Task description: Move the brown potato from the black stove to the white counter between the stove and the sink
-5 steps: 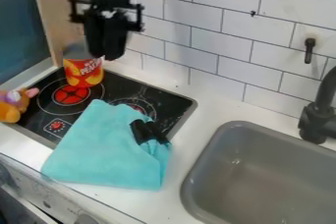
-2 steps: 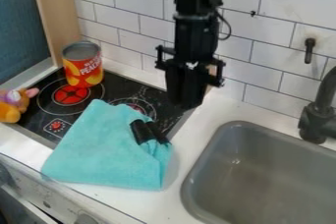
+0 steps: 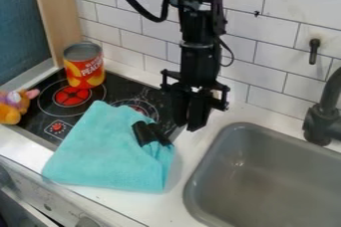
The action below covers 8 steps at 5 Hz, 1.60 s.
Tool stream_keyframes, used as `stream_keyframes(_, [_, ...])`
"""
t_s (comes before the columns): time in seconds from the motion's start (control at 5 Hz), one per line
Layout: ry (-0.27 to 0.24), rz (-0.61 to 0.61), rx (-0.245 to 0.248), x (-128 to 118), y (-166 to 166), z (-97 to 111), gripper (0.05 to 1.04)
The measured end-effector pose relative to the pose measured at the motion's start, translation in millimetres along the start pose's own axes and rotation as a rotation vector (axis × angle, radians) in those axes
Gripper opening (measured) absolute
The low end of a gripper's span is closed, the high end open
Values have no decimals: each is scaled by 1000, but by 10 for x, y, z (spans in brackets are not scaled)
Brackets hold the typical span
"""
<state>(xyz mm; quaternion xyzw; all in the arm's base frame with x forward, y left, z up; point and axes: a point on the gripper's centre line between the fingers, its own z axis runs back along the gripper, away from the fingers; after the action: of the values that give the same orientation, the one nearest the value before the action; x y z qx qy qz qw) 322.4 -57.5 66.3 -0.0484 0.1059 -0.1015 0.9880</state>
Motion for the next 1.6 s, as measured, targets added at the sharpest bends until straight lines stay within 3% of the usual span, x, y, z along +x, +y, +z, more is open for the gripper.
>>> stream_keyframes(0.4, [63,78,94,180,179,-129,330])
stream_keyframes(0.6, [97,116,193,232,197,-279,329])
stream_keyframes(1.0, [95,96,174,265,85,-325,381])
stream_keyframes(1.2, [91,90,144,212,47,-309,678])
stream_keyframes(1.4, [-31,145,107,111,86,138,961])
stream_keyframes(1.6, [-167,230,75,-86,288,638,1006])
